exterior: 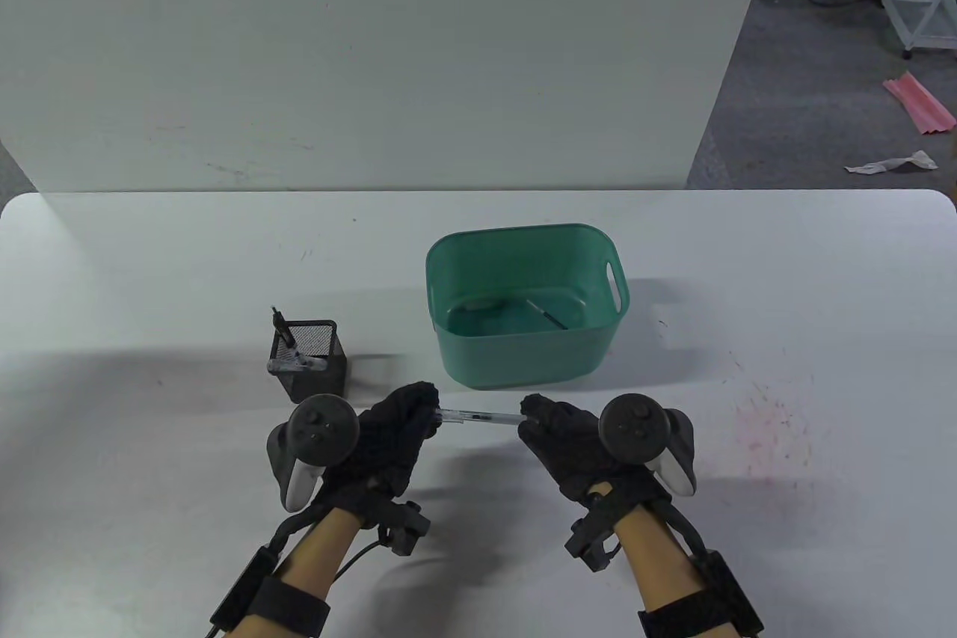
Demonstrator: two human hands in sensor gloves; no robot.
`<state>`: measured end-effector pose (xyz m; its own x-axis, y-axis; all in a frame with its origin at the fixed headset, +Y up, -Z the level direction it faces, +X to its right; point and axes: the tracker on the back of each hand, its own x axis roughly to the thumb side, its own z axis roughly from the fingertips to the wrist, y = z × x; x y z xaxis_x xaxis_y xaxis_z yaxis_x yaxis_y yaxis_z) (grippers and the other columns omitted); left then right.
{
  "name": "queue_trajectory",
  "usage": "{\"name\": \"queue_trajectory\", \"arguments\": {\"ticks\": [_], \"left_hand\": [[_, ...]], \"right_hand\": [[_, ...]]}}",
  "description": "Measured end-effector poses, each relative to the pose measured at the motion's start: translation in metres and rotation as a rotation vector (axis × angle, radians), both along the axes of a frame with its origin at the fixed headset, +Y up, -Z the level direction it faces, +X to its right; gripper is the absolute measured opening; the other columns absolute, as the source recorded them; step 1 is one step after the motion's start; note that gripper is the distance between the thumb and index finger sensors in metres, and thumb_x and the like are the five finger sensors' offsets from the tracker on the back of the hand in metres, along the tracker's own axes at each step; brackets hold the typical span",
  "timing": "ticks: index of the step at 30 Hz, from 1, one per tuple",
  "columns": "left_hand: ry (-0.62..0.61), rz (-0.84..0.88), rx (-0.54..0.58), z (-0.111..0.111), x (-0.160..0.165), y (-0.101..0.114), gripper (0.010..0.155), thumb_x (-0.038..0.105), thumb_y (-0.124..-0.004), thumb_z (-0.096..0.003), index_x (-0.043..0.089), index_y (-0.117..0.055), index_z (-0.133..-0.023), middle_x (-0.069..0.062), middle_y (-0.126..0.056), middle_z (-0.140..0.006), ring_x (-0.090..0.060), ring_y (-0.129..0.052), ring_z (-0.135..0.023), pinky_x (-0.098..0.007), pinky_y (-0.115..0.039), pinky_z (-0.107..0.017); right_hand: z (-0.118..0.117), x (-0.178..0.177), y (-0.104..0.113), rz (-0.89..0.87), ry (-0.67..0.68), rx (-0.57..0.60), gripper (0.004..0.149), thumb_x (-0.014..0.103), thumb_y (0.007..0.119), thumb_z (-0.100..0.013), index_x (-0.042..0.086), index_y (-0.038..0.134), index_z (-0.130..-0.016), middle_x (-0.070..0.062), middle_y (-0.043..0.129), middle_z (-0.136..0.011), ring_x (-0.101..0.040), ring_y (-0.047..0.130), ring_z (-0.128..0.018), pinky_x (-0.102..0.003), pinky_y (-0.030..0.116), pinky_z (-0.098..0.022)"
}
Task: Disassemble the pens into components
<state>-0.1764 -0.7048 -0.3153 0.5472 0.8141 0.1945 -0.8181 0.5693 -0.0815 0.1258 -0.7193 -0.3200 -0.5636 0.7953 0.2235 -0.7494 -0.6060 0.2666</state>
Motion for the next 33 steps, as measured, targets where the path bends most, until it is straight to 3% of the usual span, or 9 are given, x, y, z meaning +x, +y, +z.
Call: {"name": "queue_trajectory", "arguments": {"ticks": [4, 9, 15, 19, 23, 25, 26, 31, 33], "left_hand": [[-0.045, 0.004, -0.030, -0.001, 0.003, -0.004, 0.042, 0.037, -0.075, -0.0532, 0.029, -0.074, -0.094, -0.003, -0.095, -0.086, -0.022, -0.107, -0.069, -0.049, -0.089, -0.056], [-0.118, -0.068, -0.032, -0.003, 0.008, -0.004, 0.046, 0.041, -0.080, -0.0512, 0.028, -0.076, -0.095, -0.004, -0.096, -0.084, -0.022, -0.106, -0.066, -0.050, -0.088, -0.056], [-0.208, -0.183, -0.097, -0.007, 0.016, -0.006, 0.049, 0.042, -0.081, -0.0495, 0.026, -0.076, -0.095, -0.003, -0.097, -0.081, -0.020, -0.106, -0.063, -0.050, -0.089, -0.055], [-0.251, -0.243, -0.141, -0.010, 0.021, -0.008, 0.049, 0.041, -0.079, -0.0491, 0.022, -0.077, -0.094, -0.005, -0.098, -0.078, -0.020, -0.107, -0.060, -0.050, -0.090, -0.053], [-0.241, -0.221, -0.156, -0.011, 0.018, -0.013, 0.049, 0.041, -0.078, -0.0498, 0.023, -0.076, -0.095, -0.004, -0.097, -0.080, -0.020, -0.106, -0.062, -0.050, -0.089, -0.054], [-0.224, -0.206, -0.158, -0.010, 0.016, -0.014, 0.049, 0.041, -0.078, -0.0498, 0.023, -0.076, -0.095, -0.005, -0.097, -0.080, -0.021, -0.106, -0.062, -0.051, -0.088, -0.054], [-0.221, -0.217, -0.142, -0.009, 0.015, -0.014, 0.049, 0.041, -0.078, -0.0498, 0.023, -0.076, -0.095, -0.005, -0.097, -0.080, -0.021, -0.106, -0.062, -0.051, -0.088, -0.054], [-0.217, -0.223, -0.132, -0.005, 0.013, -0.014, 0.048, 0.041, -0.078, -0.0498, 0.024, -0.076, -0.095, -0.005, -0.096, -0.080, -0.021, -0.105, -0.062, -0.051, -0.088, -0.054], [-0.219, -0.231, -0.132, -0.004, 0.012, -0.014, 0.048, 0.041, -0.078, -0.0498, 0.024, -0.075, -0.095, -0.005, -0.096, -0.081, -0.021, -0.105, -0.063, -0.051, -0.088, -0.054]], "right_hand": [[-0.001, 0.003, -0.002, -0.129, -0.050, -0.087, 0.049, 0.045, 0.068, -0.059, 0.010, 0.076, -0.092, -0.016, 0.088, -0.078, -0.039, 0.087, -0.069, -0.062, 0.072, -0.057], [-0.003, 0.010, -0.006, -0.253, -0.051, -0.163, 0.049, 0.047, 0.067, -0.060, 0.010, 0.077, -0.091, -0.016, 0.089, -0.076, -0.039, 0.087, -0.068, -0.062, 0.072, -0.056], [-0.004, 0.010, -0.006, -0.229, -0.078, -0.183, 0.049, 0.048, 0.067, -0.058, 0.009, 0.080, -0.084, -0.013, 0.092, -0.066, -0.035, 0.090, -0.060, -0.060, 0.075, -0.053], [-0.004, 0.007, 0.003, -0.179, -0.066, -0.118, 0.046, 0.042, 0.072, -0.056, 0.007, 0.079, -0.085, -0.015, 0.091, -0.068, -0.036, 0.089, -0.062, -0.060, 0.074, -0.054], [-0.004, 0.007, 0.010, -0.158, -0.024, -0.079, 0.045, 0.035, 0.078, -0.056, 0.012, 0.069, -0.094, -0.013, 0.085, -0.083, -0.036, 0.085, -0.076, -0.061, 0.070, -0.060], [-0.004, 0.008, 0.008, -0.150, -0.037, -0.095, 0.062, 0.045, 0.079, -0.056, 0.014, 0.060, -0.106, -0.015, 0.081, -0.091, -0.040, 0.082, -0.079, -0.061, 0.070, -0.059], [-0.003, 0.010, 0.006, -0.116, -0.052, -0.101, 0.067, 0.056, 0.071, -0.057, 0.010, 0.060, -0.106, -0.017, 0.080, -0.091, -0.042, 0.081, -0.078, -0.060, 0.072, -0.057], [-0.002, 0.009, 0.003, -0.097, -0.113, -0.138, 0.052, 0.052, 0.067, -0.059, 0.007, 0.085, -0.079, -0.011, 0.096, -0.057, -0.034, 0.094, -0.053, -0.056, 0.080, -0.044], [-0.002, 0.008, 0.004, -0.105, -0.066, -0.132, 0.048, 0.048, 0.070, -0.059, 0.007, 0.084, -0.080, -0.010, 0.095, -0.056, -0.032, 0.095, -0.052, -0.055, 0.081, -0.044]]}}
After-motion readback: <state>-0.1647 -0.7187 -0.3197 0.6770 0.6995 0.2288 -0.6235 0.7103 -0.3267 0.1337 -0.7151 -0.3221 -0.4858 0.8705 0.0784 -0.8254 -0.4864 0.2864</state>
